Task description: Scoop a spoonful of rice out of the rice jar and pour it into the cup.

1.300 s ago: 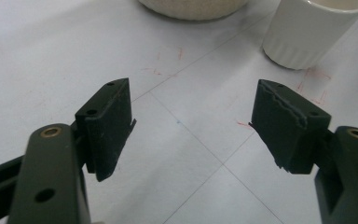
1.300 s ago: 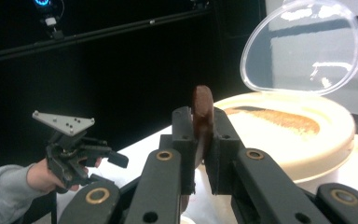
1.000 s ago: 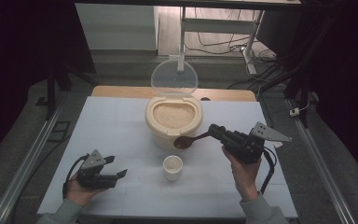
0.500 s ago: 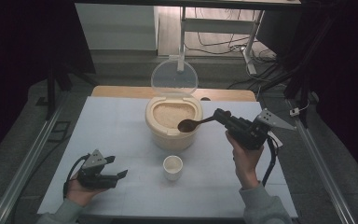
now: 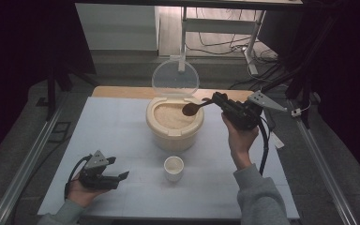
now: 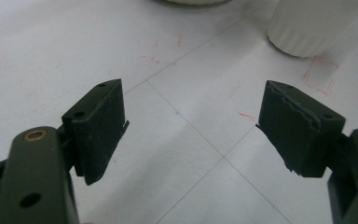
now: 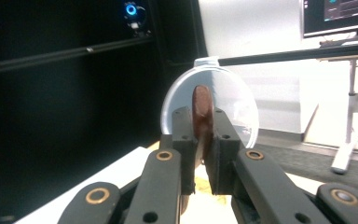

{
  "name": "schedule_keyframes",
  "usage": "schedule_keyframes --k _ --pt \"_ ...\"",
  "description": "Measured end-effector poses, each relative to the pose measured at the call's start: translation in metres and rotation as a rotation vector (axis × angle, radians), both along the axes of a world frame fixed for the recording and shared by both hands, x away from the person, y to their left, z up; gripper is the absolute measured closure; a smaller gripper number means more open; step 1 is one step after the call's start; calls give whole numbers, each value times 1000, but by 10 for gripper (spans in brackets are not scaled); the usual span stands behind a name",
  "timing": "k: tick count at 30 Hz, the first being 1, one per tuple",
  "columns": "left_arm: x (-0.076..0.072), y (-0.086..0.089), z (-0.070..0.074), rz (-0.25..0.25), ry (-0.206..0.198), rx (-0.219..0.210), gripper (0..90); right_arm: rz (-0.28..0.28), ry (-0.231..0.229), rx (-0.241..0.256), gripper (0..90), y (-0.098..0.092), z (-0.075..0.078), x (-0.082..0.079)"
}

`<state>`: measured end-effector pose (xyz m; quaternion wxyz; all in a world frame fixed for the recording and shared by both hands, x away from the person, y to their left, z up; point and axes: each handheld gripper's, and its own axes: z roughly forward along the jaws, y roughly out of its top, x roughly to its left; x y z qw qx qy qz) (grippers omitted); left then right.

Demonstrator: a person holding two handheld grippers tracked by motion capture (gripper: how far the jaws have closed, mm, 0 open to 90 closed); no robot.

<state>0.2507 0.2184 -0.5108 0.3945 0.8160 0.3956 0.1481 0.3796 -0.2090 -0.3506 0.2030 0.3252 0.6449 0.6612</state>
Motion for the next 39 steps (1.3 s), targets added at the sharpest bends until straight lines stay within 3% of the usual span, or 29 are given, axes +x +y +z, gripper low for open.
schedule_keyframes --k 11,22,27,36,39 --pt "1 1 -1 3 3 0 221 -75 -52 -154 827 23 -8 13" --pt "1 0 -1 2 2 1 221 -80 6 -189 828 29 -18 20" --pt "1 0 -1 3 1 1 222 -63 65 -161 828 30 -23 24" --pt "1 0 -2 1 2 4 222 -35 218 -65 828 27 -35 33" --pt "1 0 -2 1 1 4 222 -32 272 -12 826 24 -40 35"
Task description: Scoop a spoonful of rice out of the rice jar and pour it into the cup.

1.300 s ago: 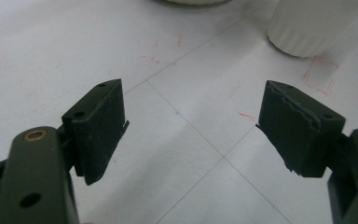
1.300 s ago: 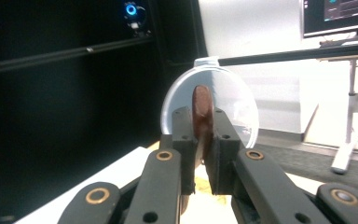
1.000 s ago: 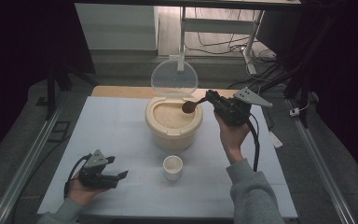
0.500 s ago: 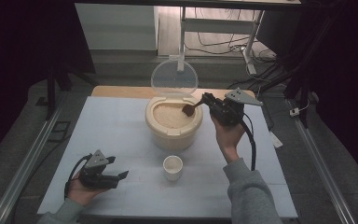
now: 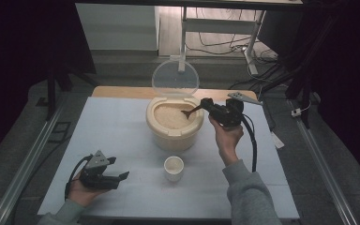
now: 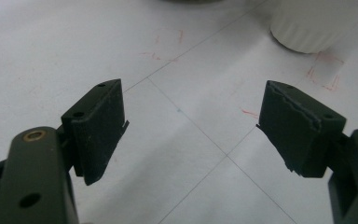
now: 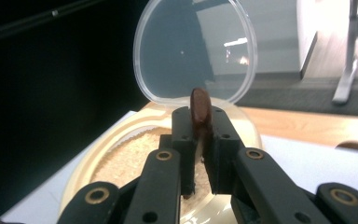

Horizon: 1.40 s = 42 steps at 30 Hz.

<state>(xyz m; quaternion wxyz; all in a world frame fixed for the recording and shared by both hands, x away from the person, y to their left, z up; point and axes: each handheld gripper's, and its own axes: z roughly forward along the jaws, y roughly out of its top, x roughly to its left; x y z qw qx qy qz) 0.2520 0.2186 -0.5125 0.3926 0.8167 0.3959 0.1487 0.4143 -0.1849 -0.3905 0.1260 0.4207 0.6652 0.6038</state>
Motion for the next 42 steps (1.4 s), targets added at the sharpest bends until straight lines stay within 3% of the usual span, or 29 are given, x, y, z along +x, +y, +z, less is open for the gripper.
schedule_keyframes --k 5,7,12,22,37,42 --pt "0 0 0 -1 0 2 223 -9 53 54 824 -4 -3 1" --pt "0 -1 0 -2 0 2 222 11 88 92 825 -5 -5 2" --pt "0 0 0 -3 -1 0 223 3 129 126 823 -6 -7 4" --pt "0 0 1 -6 -5 -3 223 -36 269 284 827 -23 -18 13" --pt "0 -2 0 -13 -3 8 224 -18 333 373 827 -33 -20 15" --pt "0 -2 0 -15 -4 10 225 -21 366 432 827 -39 -24 17"
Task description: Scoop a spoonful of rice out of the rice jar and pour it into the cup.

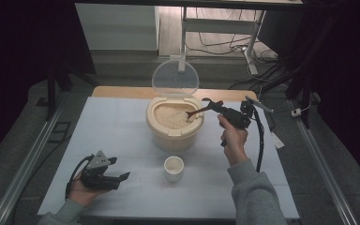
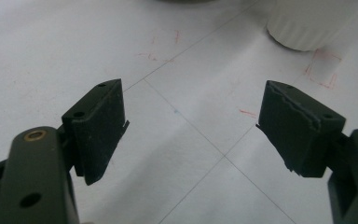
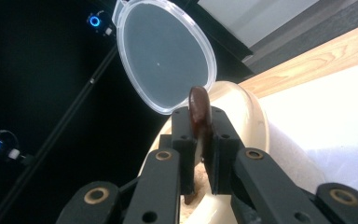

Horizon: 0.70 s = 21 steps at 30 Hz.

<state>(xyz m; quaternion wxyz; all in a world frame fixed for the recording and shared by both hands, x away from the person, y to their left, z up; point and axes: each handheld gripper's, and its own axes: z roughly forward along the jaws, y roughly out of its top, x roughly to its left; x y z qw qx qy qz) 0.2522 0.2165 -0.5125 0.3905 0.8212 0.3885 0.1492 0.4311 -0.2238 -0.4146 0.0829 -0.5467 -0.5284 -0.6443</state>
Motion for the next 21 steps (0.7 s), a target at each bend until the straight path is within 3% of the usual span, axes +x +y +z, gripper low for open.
schedule_keyframes --k 21 --pt "0 -1 0 -2 -1 7 226 7 39 109 827 -13 2 -2"
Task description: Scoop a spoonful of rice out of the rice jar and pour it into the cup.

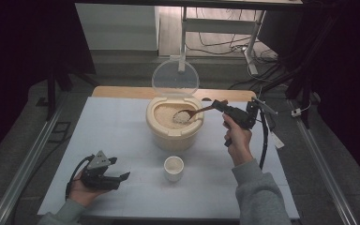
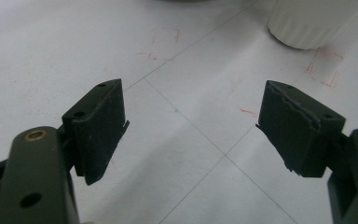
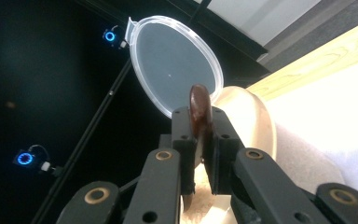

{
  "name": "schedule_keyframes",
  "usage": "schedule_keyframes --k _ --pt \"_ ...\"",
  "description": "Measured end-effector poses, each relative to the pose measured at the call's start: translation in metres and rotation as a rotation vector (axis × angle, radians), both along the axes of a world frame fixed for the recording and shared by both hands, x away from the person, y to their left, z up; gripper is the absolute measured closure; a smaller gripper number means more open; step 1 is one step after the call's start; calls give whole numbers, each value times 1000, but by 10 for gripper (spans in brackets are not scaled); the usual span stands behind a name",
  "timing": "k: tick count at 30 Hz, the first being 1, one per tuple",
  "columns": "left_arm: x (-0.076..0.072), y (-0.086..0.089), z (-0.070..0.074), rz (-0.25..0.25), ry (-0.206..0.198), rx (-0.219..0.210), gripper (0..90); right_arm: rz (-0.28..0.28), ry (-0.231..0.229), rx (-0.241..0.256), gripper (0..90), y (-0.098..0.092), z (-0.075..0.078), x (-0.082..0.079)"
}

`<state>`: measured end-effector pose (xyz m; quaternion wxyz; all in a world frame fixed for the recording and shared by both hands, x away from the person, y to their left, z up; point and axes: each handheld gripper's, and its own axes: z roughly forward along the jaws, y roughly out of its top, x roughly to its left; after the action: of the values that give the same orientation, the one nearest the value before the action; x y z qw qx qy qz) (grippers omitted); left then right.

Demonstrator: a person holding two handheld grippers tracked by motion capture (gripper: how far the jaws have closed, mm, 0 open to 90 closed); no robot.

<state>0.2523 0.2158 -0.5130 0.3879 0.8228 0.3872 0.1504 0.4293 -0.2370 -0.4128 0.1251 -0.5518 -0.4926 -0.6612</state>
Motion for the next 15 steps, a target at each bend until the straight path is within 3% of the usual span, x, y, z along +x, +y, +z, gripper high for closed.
schedule_keyframes --k 15 --pt "0 -1 0 -2 0 9 227 27 -26 10 828 -2 5 -5"
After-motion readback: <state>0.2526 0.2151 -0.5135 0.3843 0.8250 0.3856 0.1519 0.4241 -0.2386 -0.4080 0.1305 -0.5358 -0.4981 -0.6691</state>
